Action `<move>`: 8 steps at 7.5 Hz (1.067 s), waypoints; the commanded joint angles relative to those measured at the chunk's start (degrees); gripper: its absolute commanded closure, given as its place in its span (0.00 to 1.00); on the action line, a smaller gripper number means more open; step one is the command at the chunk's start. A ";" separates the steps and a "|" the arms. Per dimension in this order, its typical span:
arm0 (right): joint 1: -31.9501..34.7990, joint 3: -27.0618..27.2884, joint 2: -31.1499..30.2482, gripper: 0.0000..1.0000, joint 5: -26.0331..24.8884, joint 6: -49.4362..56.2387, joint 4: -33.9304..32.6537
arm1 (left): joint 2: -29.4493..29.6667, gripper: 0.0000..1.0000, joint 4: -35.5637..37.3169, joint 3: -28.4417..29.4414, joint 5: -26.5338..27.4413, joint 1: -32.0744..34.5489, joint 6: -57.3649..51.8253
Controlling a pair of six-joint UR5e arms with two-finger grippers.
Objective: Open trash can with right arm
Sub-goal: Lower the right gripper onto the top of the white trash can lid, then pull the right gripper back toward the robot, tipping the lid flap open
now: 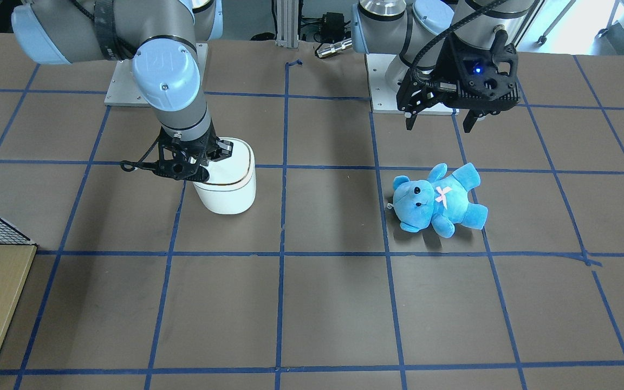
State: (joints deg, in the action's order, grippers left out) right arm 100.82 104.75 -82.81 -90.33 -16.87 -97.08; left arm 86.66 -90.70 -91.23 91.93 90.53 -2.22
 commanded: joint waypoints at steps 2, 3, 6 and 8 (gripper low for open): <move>0.08 0.81 1.25 1.00 -0.03 0.09 -0.21 | 0.00 0.00 0.00 0.00 0.00 0.00 0.02; 0.08 0.81 1.51 1.00 0.15 0.09 -0.12 | 0.00 0.00 0.09 0.00 0.00 0.00 -0.07; 0.08 -4.52 -2.85 0.63 0.23 0.00 1.53 | 0.00 0.00 0.00 0.00 0.00 0.00 0.02; -0.27 -12.16 -4.81 0.00 0.24 0.00 7.07 | 0.00 0.00 0.00 0.00 0.00 0.00 0.02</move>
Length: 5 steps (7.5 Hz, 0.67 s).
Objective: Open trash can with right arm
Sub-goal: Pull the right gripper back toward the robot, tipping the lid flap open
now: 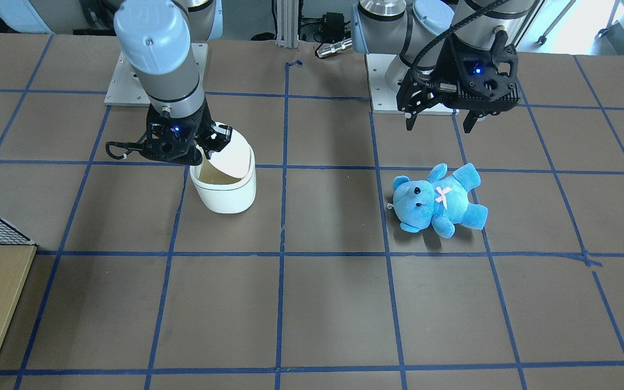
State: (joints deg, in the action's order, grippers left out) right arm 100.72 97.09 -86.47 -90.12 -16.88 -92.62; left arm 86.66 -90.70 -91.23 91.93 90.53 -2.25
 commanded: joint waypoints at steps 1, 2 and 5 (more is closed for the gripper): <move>-0.08 -7.93 -1.15 0.00 0.12 0.09 2.71 | 0.00 0.00 0.00 0.00 0.00 0.00 -0.04; 0.09 -10.57 -1.41 0.00 0.21 0.26 2.71 | 0.00 0.00 0.00 0.00 0.00 0.00 0.05; 0.01 -12.09 -1.42 0.00 -0.75 1.50 1.93 | 0.00 0.00 0.00 0.00 0.00 0.00 0.05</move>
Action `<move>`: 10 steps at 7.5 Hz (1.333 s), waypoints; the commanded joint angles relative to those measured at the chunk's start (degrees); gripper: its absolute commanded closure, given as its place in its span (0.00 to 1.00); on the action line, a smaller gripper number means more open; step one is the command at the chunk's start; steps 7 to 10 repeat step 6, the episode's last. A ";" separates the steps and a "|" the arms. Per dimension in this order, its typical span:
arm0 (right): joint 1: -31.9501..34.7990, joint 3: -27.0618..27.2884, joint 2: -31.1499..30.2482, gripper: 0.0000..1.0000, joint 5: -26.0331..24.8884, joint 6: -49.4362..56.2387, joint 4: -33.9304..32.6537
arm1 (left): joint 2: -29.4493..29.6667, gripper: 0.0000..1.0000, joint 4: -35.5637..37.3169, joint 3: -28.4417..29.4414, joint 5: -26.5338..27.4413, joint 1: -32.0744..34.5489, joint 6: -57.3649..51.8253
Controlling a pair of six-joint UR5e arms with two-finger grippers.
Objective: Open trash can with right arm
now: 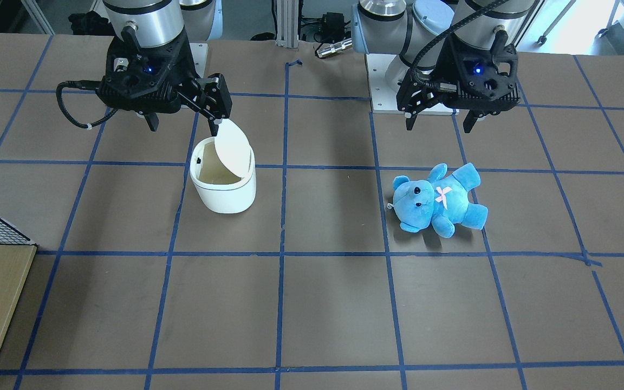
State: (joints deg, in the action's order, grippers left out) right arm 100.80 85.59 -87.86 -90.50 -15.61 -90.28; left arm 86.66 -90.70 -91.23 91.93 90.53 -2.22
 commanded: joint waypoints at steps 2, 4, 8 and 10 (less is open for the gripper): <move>-0.08 -1.38 -0.03 0.00 -0.55 0.14 -0.60 | 0.00 0.00 0.00 0.00 0.00 0.00 -0.06; -0.26 -3.23 0.06 0.00 -0.64 0.14 -0.51 | 0.00 0.00 0.00 0.00 0.00 0.00 0.03; -0.26 -3.24 0.06 0.00 -0.64 0.14 -0.52 | 0.00 0.00 0.00 0.00 0.00 0.00 -0.06; -0.26 -3.24 0.06 0.00 -0.64 0.14 -0.52 | 0.00 0.00 0.00 0.00 0.00 0.00 -0.06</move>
